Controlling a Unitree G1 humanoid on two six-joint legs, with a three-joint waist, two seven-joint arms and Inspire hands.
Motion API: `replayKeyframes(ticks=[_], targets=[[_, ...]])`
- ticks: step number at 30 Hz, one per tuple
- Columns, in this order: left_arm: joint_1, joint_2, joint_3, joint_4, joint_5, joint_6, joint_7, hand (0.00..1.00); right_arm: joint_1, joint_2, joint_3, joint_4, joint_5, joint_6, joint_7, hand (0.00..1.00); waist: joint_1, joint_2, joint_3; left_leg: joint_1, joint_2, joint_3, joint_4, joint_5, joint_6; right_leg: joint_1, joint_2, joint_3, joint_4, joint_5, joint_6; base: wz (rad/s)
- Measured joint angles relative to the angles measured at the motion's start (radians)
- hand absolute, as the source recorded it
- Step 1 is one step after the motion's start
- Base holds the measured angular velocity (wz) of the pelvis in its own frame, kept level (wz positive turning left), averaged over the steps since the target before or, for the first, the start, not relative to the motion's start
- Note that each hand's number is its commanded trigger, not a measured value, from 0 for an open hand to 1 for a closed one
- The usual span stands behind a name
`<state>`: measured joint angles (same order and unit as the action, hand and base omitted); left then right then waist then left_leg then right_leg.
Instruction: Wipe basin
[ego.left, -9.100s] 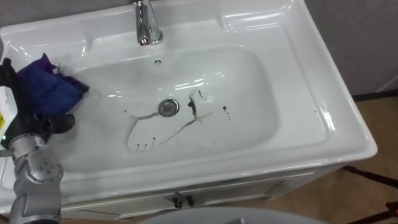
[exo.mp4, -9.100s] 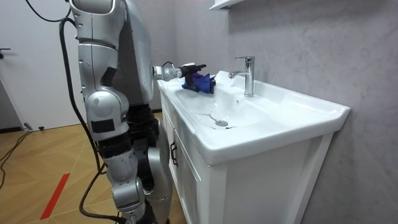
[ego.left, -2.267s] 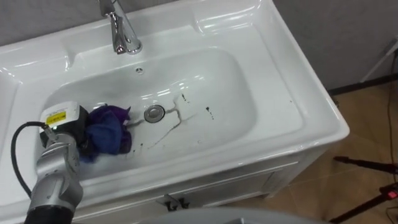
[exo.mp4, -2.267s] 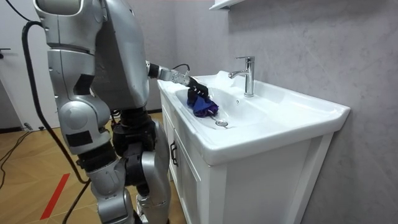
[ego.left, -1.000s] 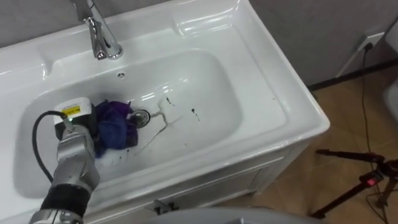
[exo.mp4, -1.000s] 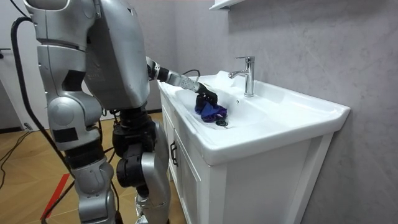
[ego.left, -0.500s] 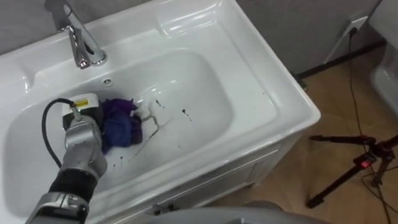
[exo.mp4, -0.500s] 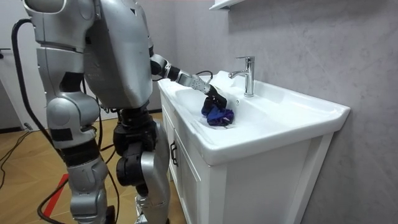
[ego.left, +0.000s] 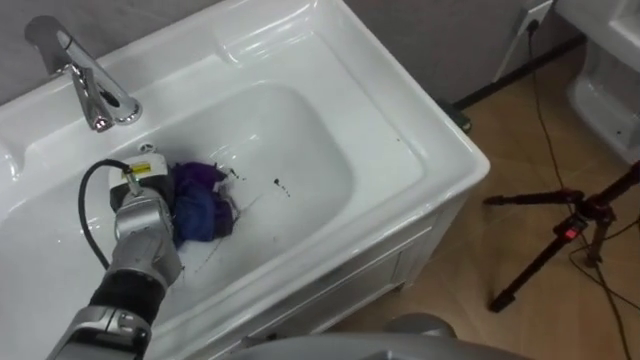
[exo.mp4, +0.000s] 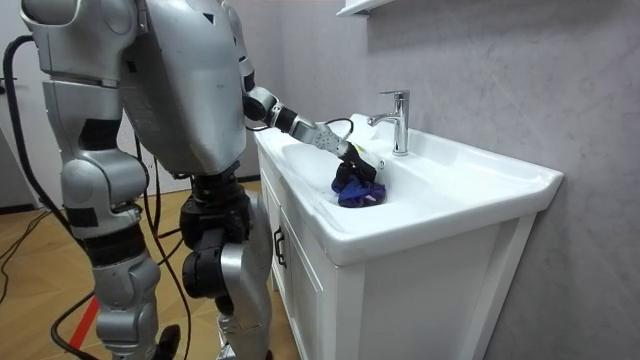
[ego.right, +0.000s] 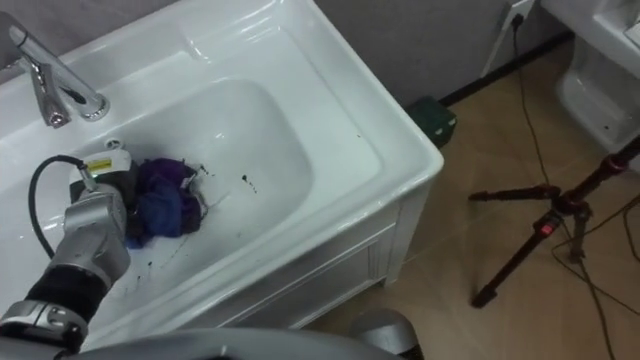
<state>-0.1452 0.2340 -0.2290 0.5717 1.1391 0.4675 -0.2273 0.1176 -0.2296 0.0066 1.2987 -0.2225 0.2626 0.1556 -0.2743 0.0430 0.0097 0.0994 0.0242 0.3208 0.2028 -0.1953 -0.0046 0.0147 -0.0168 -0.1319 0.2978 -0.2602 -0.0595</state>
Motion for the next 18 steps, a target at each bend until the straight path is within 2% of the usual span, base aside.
replayKeyframes(ticks=[7,11,15,18], targets=[[-0.008,0.000,-0.011,-0.005,0.000,0.002,0.000,1.00,-0.001,0.000,0.014,0.023,0.031,0.000,0.010,0.00,-0.001,-0.003,-0.0010,-0.009,-0.001,0.002,0.002,0.000,0.000,-0.019,-0.002,0.005,0.015,-0.001,0.001,-0.01],[-0.009,0.000,-0.049,-0.050,0.000,0.002,0.002,1.00,-0.011,-0.001,0.051,0.031,0.066,-0.003,0.006,0.00,-0.008,-0.011,-0.0012,-0.026,-0.001,0.002,0.002,0.000,0.000,-0.029,-0.005,-0.007,0.015,0.000,0.002,0.09],[-0.014,-0.023,-0.076,-0.109,-0.001,0.002,0.001,1.00,-0.030,-0.002,0.056,0.035,0.074,-0.010,-0.003,0.00,-0.020,-0.015,0.0010,-0.039,-0.005,0.001,0.004,-0.001,0.001,-0.035,-0.012,-0.019,0.009,0.004,0.008,0.09],[-0.020,-0.027,-0.108,-0.155,-0.037,0.001,0.002,1.00,-0.050,-0.001,0.092,0.033,0.092,-0.022,-0.009,0.00,-0.022,-0.019,0.0035,-0.044,-0.007,0.005,0.006,-0.001,0.002,-0.038,-0.016,-0.020,0.009,0.004,0.013,0.02]])
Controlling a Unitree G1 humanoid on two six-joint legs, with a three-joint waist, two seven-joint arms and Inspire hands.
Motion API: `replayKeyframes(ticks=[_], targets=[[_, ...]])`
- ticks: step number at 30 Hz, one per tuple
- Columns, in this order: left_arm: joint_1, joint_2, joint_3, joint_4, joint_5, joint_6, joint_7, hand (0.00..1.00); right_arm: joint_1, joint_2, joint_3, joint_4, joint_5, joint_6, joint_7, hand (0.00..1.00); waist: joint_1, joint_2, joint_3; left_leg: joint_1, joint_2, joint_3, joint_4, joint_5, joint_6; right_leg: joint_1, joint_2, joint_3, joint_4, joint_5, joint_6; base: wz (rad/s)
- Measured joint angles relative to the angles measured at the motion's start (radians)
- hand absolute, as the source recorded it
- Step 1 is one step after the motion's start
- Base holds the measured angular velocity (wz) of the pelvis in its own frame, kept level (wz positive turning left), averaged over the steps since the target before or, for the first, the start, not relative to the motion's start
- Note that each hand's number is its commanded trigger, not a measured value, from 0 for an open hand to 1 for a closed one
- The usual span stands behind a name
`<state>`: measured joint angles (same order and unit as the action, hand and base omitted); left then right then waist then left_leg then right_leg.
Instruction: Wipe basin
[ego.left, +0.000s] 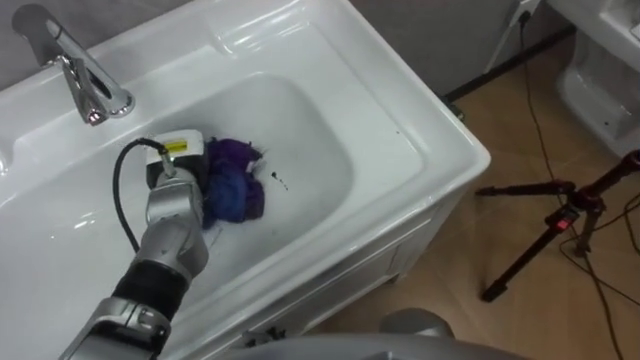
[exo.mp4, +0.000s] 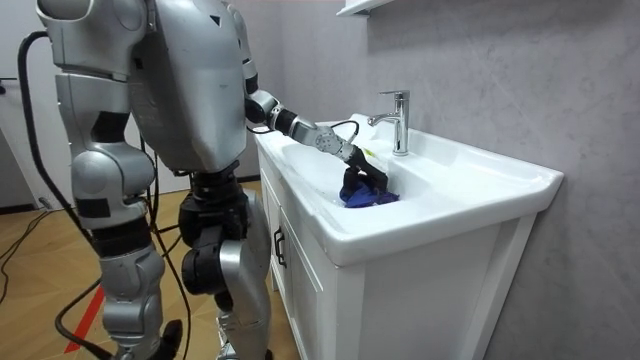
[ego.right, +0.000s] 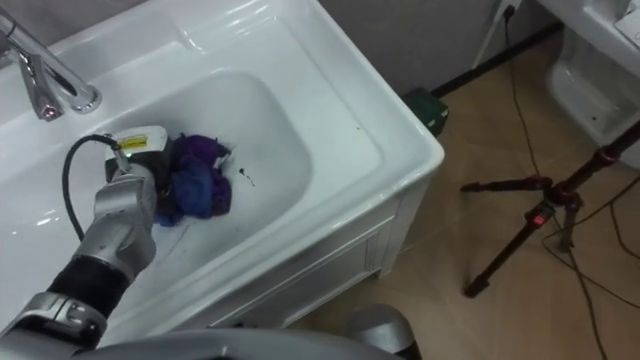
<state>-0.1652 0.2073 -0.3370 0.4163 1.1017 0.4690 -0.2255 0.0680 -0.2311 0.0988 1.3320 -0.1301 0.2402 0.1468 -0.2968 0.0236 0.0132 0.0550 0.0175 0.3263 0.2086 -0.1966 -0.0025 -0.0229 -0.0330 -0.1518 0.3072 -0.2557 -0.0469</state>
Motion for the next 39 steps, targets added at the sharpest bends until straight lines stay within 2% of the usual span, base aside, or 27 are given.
replayKeyframes(ticks=[6,10,16,25,29,31,32,36,39], targets=[[-0.053,-0.030,-0.070,-0.065,-0.075,-0.002,0.004,1.00,-0.025,0.005,0.037,-0.010,0.036,-0.013,-0.043,0.00,-0.002,0.002,0.0014,-0.036,0.003,0.000,0.028,-0.007,0.012,-0.011,-0.002,-0.017,-0.011,0.008,0.006,0.07],[-0.060,-0.030,-0.072,-0.120,-0.177,-0.003,-0.002,1.00,-0.018,0.012,0.040,-0.017,0.042,-0.028,-0.057,0.00,-0.001,0.003,0.0010,-0.045,0.004,0.003,0.027,-0.007,0.012,-0.013,-0.003,-0.029,-0.018,0.010,0.006,0.12],[-0.060,-0.030,-0.098,-0.164,-0.226,-0.003,-0.007,1.00,-0.014,0.012,0.076,-0.015,0.044,-0.043,-0.062,0.00,-0.001,0.018,0.0015,-0.044,0.004,0.001,0.028,-0.008,0.013,-0.011,-0.004,-0.029,-0.018,0.010,0.006,0.00],[-0.061,-0.031,-0.132,-0.218,-0.241,-0.022,-0.035,1.00,-0.018,0.012,0.116,-0.004,0.046,-0.077,-0.070,0.00,-0.002,0.023,0.0032,-0.042,0.002,0.000,0.028,-0.008,0.013,-0.003,-0.007,-0.041,-0.018,0.010,0.007,0.03],[-0.061,-0.031,-0.136,-0.225,-0.241,-0.034,-0.044,1.00,-0.026,0.012,0.117,-0.002,0.044,-0.077,-0.070,0.00,0.000,0.021,0.0048,-0.040,0.002,0.000,0.028,-0.008,0.013,-0.001,-0.008,-0.041,-0.016,0.010,0.007,0.00],[-0.060,-0.031,-0.136,-0.225,-0.240,-0.041,-0.042,1.00,-0.030,0.011,0.114,0.002,0.042,-0.077,-0.070,0.00,0.000,0.019,0.0142,-0.033,0.001,-0.004,0.029,-0.008,0.013,0.006,-0.008,-0.042,-0.017,0.010,0.007,0.00],[-0.060,-0.031,-0.136,-0.225,-0.240,-0.043,-0.042,1.00,-0.031,0.011,0.113,0.002,0.041,-0.077,-0.070,0.00,0.001,0.019,0.0152,-0.033,0.001,-0.005,0.028,-0.008,0.013,0.007,-0.008,-0.043,-0.018,0.010,0.007,0.03],[-0.057,-0.031,-0.136,-0.225,-0.235,-0.054,-0.042,1.00,-0.031,0.011,0.112,-0.001,0.032,-0.073,-0.061,0.00,0.003,0.018,0.0162,-0.033,0.000,-0.012,0.027,-0.008,0.013,0.011,-0.007,-0.046,-0.026,0.010,0.008,0.03],[-0.036,-0.031,-0.136,-0.225,-0.180,-0.082,-0.041,1.00,-0.032,0.012,0.091,-0.004,-0.002,-0.066,-0.056,0.00,0.005,0.017,0.0160,-0.024,0.000,-0.006,0.023,-0.008,0.013,0.018,-0.007,-0.043,-0.030,0.011,0.008,-0.07]])
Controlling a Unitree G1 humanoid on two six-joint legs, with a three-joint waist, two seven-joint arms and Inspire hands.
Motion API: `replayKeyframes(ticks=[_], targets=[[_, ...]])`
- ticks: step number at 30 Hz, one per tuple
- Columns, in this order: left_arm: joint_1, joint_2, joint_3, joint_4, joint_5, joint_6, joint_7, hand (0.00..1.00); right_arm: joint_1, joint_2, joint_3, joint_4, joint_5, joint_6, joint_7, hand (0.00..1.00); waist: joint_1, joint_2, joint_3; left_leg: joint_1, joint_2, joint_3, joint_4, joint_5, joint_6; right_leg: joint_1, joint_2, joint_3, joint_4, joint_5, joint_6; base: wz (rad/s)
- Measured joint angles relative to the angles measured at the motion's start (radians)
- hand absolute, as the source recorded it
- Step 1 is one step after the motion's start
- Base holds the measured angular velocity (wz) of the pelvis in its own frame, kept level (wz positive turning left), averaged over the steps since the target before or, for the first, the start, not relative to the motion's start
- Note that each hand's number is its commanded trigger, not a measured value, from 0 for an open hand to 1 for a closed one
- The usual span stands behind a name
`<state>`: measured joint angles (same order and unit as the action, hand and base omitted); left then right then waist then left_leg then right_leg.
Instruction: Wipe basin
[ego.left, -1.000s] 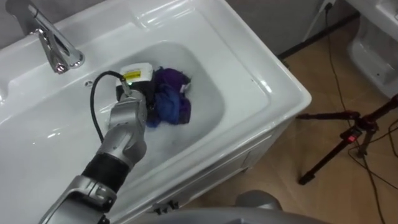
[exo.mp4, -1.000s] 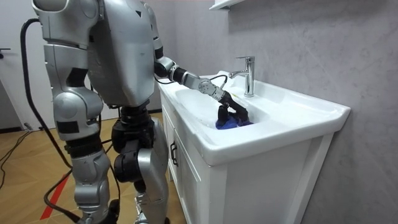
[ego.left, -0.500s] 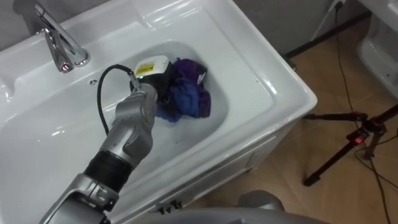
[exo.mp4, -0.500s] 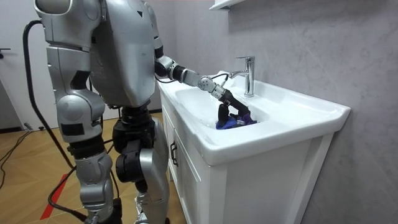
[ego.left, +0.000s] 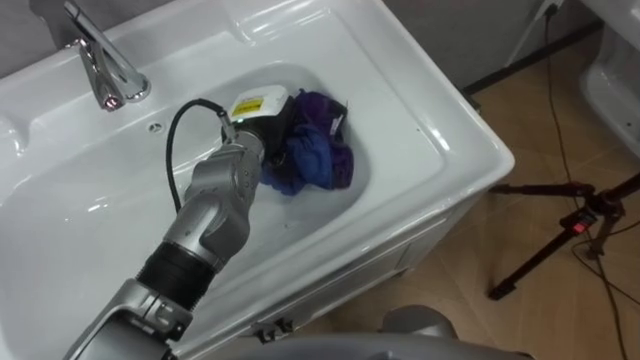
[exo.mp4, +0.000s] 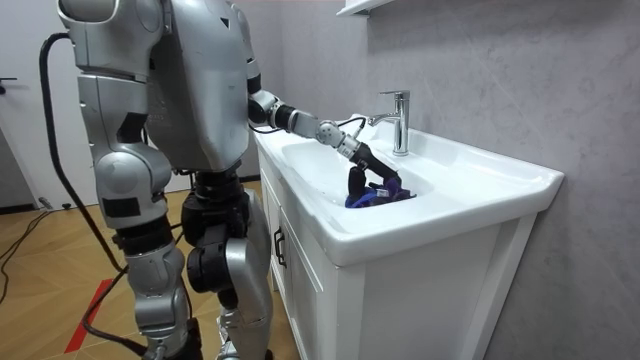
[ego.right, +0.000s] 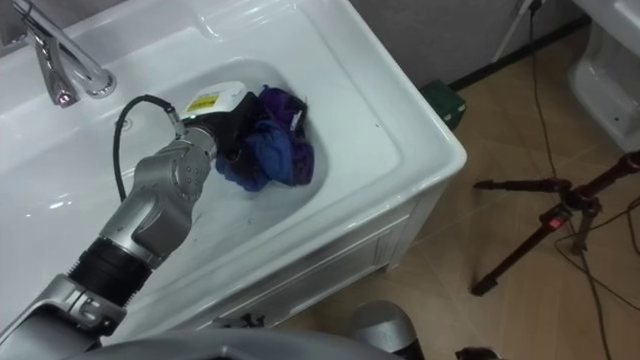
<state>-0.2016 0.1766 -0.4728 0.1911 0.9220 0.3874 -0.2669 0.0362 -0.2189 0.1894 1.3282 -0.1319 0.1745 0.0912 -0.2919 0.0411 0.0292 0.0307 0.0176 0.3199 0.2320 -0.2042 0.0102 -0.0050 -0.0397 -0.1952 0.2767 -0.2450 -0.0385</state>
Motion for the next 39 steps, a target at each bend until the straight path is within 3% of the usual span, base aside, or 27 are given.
replayKeyframes(ticks=[7,10,12,14,15,17,19,21,25,31,35,39], targets=[[0.068,0.002,0.016,0.045,0.072,-0.060,0.034,1.00,0.002,0.002,-0.105,-0.015,-0.049,0.032,0.030,0.00,0.046,-0.016,-0.0050,0.051,0.001,0.021,-0.018,0.000,0.000,0.030,0.006,0.025,0.005,-0.009,-0.004,-0.14],[0.090,0.001,0.070,0.115,0.097,-0.110,0.069,1.00,0.008,0.006,-0.138,-0.018,-0.079,0.048,0.037,0.00,0.085,-0.030,-0.0133,0.079,0.005,0.033,-0.033,0.000,-0.001,0.041,0.012,0.031,0.012,-0.014,-0.014,-0.17],[0.099,0.001,0.094,0.151,0.103,-0.114,0.098,1.00,0.006,0.004,-0.149,-0.019,-0.101,0.061,0.034,0.00,0.099,-0.033,-0.0157,0.081,0.006,0.034,-0.033,0.000,-0.001,0.041,0.015,0.031,0.013,-0.013,-0.017,-0.07],[0.117,0.017,0.119,0.178,0.141,-0.118,0.123,1.00,0.006,0.006,-0.164,-0.025,-0.158,0.071,0.035,0.00,0.111,-0.033,-0.0182,0.081,0.007,0.032,-0.033,0.000,-0.001,0.040,0.023,0.031,0.013,-0.010,-0.023,-0.02],[0.143,0.049,0.126,0.187,0.168,-0.116,0.141,1.00,0.007,0.007,-0.184,-0.041,-0.192,0.081,0.038,0.00,0.108,-0.033,-0.0220,0.079,0.009,0.029,-0.033,0.000,-0.002,0.040,0.026,0.030,0.011,-0.008,-0.026,0.00],[0.181,0.093,0.135,0.213,0.244,-0.105,0.154,1.00,0.012,0.005,-0.215,-0.053,-0.227,0.091,0.043,0.00,0.106,-0.027,-0.0365,0.074,0.014,0.027,-0.033,0.002,-0.005,0.039,0.032,0.029,0.002,-0.004,-0.034,0.00],[0.244,0.149,0.133,0.263,0.355,-0.039,0.177,1.00,0.015,-0.002,-0.235,-0.053,-0.231,0.099,0.048,0.00,0.106,-0.018,-0.0491,0.069,0.023,0.027,-0.026,0.004,-0.009,0.041,0.040,0.030,-0.009,0.003,-0.043,-0.07],[0.282,0.168,0.110,0.296,0.413,0.022,0.178,1.00,0.023,-0.014,-0.254,-0.050,-0.230,0.104,0.051,0.00,0.104,-0.004,-0.0591,0.071,0.025,0.025,-0.028,0.010,-0.018,0.048,0.043,0.030,-0.019,0.007,-0.048,0.00],[0.342,0.172,0.096,0.420,0.546,0.101,0.171,1.00,0.024,-0.035,-0.299,-0.044,-0.232,0.095,0.054,0.00,0.107,0.019,-0.0559,0.126,0.026,0.024,-0.033,0.016,-0.027,0.092,0.051,0.056,-0.020,0.001,-0.056,-0.16],[0.344,0.188,0.093,0.501,0.585,0.137,0.124,1.00,0.019,-0.065,-0.324,-0.035,-0.239,0.078,0.064,0.00,0.100,0.027,-0.0544,0.126,0.033,-0.027,-0.031,0.024,-0.041,0.093,0.064,0.073,-0.019,0.002,-0.073,-0.14],[0.354,0.190,0.093,0.511,0.605,0.168,0.082,1.00,0.022,-0.065,-0.342,-0.035,-0.277,0.089,0.063,0.00,0.098,0.033,-0.0540,0.120,0.039,-0.025,-0.029,0.025,-0.042,0.089,0.070,0.069,-0.019,0.000,-0.081,-0.02],[0.354,0.192,0.092,0.512,0.605,0.172,0.039,1.00,0.018,-0.065,-0.341,-0.038,-0.288,0.084,0.063,0.00,0.101,0.047,-0.0549,0.117,0.041,-0.025,-0.028,0.025,-0.042,0.088,0.070,0.060,-0.018,-0.004,-0.086,0.08]])
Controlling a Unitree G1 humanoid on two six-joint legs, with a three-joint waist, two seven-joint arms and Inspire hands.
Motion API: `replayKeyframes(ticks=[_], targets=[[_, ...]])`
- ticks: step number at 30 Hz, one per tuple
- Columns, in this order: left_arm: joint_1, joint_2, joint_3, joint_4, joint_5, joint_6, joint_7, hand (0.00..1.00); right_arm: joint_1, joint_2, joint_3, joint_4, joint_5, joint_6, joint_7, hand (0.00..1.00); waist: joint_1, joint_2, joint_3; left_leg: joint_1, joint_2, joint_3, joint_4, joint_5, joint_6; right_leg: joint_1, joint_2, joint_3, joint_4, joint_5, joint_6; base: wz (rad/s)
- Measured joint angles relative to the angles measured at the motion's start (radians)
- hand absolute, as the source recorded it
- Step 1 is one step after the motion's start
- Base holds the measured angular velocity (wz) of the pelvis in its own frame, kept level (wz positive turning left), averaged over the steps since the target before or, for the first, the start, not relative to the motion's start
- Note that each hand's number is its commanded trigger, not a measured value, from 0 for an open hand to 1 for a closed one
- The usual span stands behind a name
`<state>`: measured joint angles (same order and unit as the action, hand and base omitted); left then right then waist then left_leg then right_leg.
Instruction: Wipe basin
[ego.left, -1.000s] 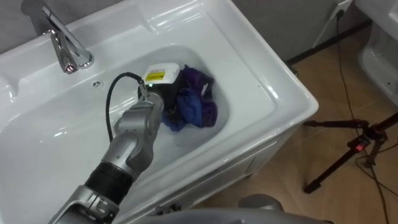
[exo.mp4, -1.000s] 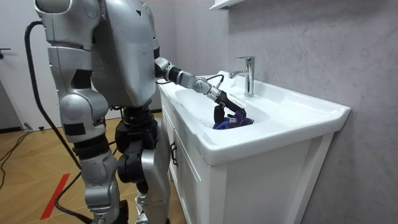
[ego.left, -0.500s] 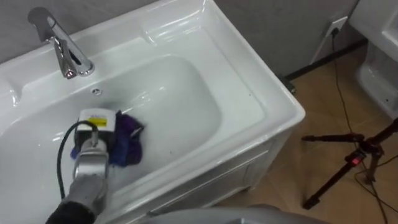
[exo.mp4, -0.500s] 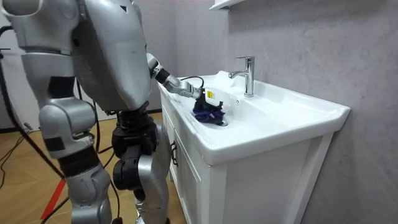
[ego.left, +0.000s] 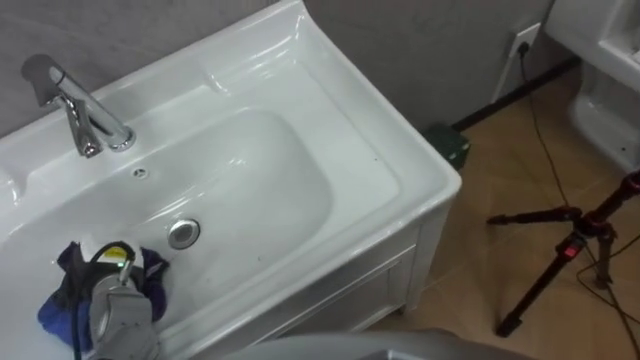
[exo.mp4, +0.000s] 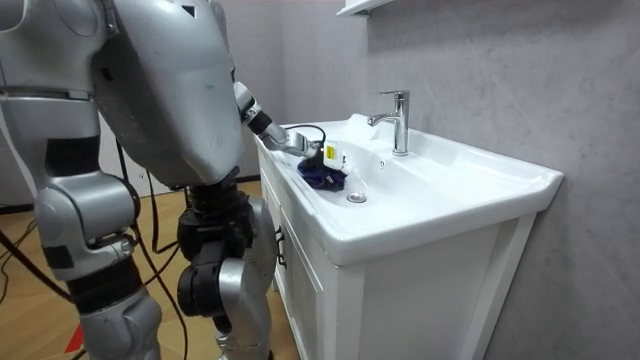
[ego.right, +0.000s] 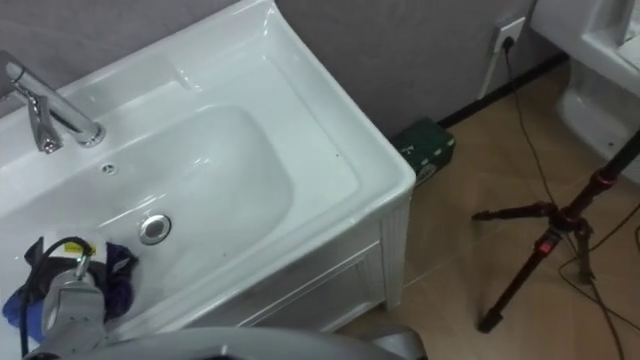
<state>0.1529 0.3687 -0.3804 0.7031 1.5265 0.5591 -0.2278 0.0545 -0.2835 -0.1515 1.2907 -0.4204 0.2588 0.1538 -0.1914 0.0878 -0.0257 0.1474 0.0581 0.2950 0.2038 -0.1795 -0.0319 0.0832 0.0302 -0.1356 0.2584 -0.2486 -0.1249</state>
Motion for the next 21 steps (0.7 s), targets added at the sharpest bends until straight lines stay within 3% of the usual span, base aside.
replayKeyframes(ticks=[15,21], targets=[[-0.002,0.007,0.000,0.001,0.005,-0.004,-0.106,1.00,-0.017,0.000,0.001,0.003,-0.019,-0.018,-0.009,0.00,0.001,0.032,0.0021,-0.016,0.005,0.001,0.004,0.001,-0.003,-0.014,0.003,-0.007,0.006,-0.004,-0.006,0.01],[-0.007,0.007,0.000,0.002,0.008,-0.005,-0.127,1.00,-0.035,-0.002,0.002,0.030,-0.017,-0.019,-0.009,0.00,0.000,0.035,0.0038,-0.016,0.005,-0.006,0.002,0.001,-0.003,-0.016,0.003,-0.005,0.007,-0.005,-0.007,0.00]])
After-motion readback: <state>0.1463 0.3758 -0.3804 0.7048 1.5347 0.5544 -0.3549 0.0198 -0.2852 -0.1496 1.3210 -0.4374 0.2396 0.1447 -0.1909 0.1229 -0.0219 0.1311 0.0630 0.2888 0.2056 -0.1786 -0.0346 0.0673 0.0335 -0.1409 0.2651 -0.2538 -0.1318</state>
